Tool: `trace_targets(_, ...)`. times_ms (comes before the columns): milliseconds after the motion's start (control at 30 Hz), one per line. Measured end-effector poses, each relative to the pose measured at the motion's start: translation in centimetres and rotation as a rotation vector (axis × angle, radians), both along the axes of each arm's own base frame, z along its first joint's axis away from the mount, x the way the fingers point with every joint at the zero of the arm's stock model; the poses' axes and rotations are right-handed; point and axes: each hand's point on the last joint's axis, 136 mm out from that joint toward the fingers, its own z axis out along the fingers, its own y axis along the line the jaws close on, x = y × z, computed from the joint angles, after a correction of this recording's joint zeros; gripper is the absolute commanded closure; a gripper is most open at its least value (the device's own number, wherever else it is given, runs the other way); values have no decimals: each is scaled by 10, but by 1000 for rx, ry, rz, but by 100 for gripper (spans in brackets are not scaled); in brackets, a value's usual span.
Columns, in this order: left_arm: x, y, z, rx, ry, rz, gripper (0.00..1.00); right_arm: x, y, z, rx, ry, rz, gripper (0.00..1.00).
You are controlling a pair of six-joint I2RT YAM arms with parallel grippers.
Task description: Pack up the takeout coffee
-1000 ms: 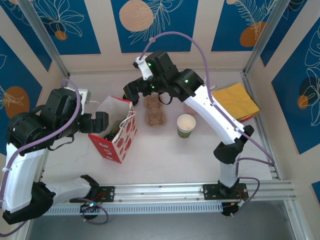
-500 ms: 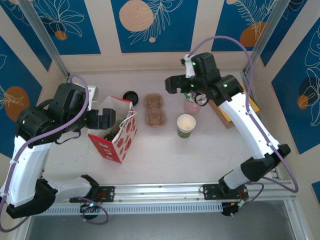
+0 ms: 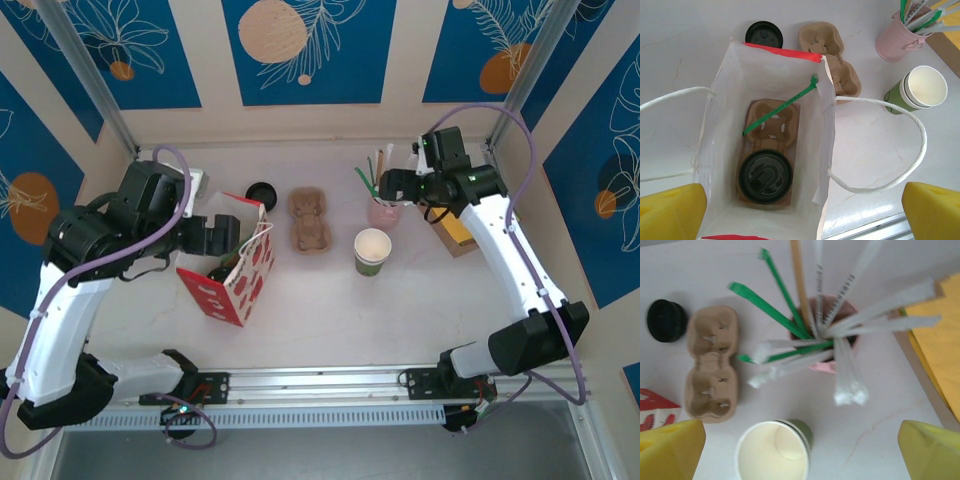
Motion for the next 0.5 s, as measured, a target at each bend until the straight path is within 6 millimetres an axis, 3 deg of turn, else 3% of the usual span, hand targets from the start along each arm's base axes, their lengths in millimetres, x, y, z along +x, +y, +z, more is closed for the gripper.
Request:
trace_targets(200,5,-9,-2,-5,6,-28,0,-6,-80,-14,23,34,-252,1)
trace_targets(367,8,-16,-2,-20,12,-45,0,-2,-114,-24,21,55,-376,1)
trace_targets(500,7,-18,-2,-25,16,-57,0,15,-138,-55,5,125,-449,1)
